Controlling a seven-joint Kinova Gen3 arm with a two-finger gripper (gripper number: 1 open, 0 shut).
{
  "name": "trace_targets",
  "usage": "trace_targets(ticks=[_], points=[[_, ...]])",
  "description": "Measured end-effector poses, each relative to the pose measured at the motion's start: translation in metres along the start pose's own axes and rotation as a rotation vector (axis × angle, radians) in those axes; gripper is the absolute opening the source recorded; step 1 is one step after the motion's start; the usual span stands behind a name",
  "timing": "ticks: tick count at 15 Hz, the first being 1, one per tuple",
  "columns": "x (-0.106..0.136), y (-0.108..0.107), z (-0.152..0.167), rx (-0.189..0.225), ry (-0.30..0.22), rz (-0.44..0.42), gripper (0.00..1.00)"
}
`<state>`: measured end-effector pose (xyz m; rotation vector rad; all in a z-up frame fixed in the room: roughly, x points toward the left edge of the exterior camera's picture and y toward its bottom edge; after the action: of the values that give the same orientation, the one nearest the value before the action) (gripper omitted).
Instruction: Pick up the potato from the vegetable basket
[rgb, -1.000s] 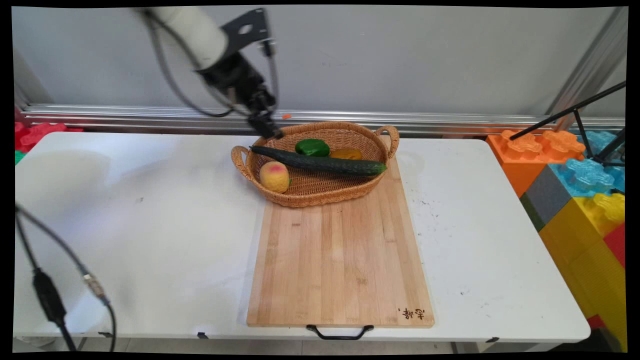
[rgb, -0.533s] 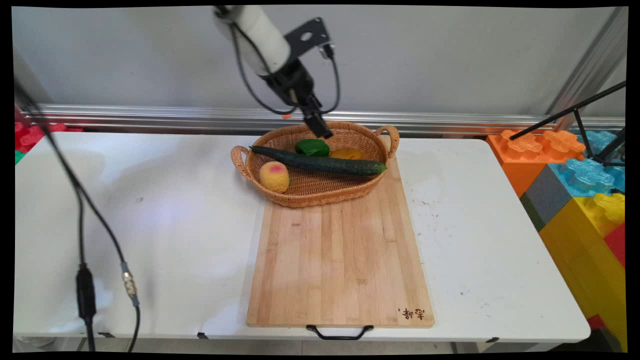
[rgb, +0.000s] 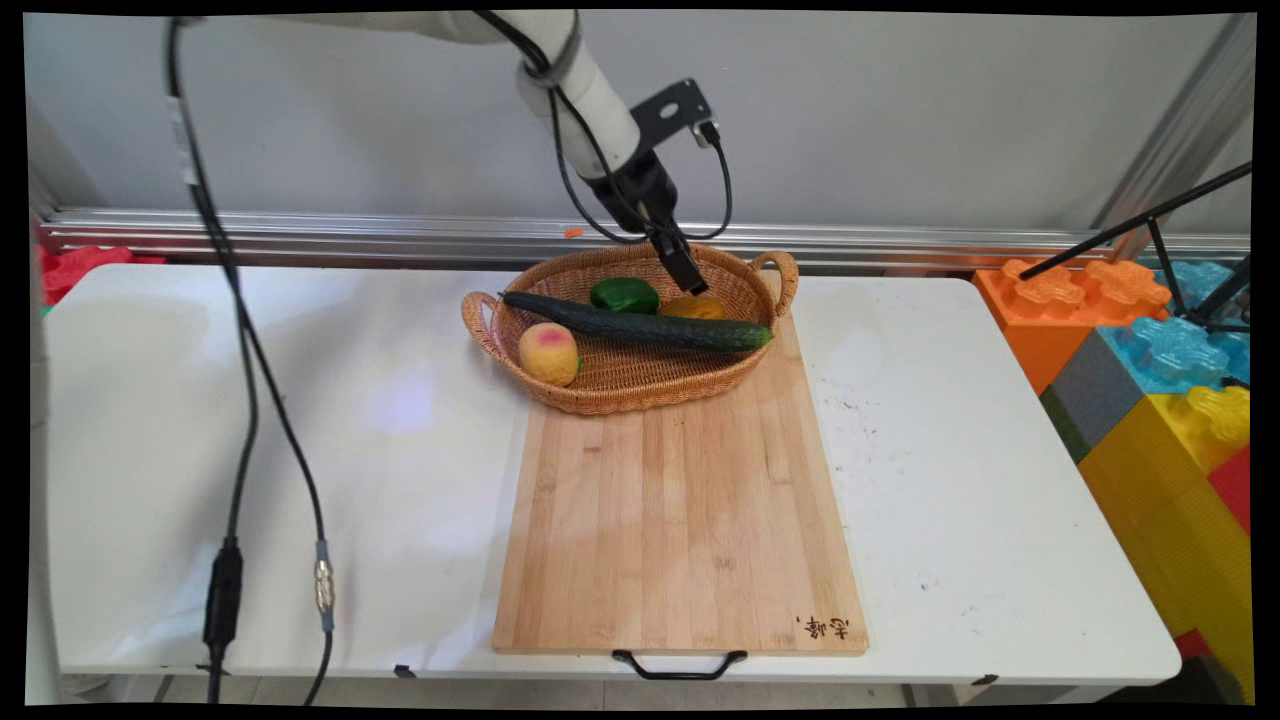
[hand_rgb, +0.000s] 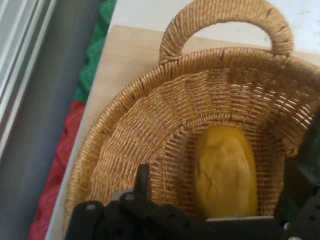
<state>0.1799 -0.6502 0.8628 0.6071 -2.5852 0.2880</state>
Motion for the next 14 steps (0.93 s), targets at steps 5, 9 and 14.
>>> trace_targets(ticks=[5, 9, 14], points=[[0.000, -0.017, 0.047, -0.055, -0.021, -0.011, 1.00], [-0.002, -0.022, 0.068, -0.088, -0.033, 0.012, 1.00], [-0.001, -0.024, 0.082, -0.106, -0.037, 0.093, 0.00]])
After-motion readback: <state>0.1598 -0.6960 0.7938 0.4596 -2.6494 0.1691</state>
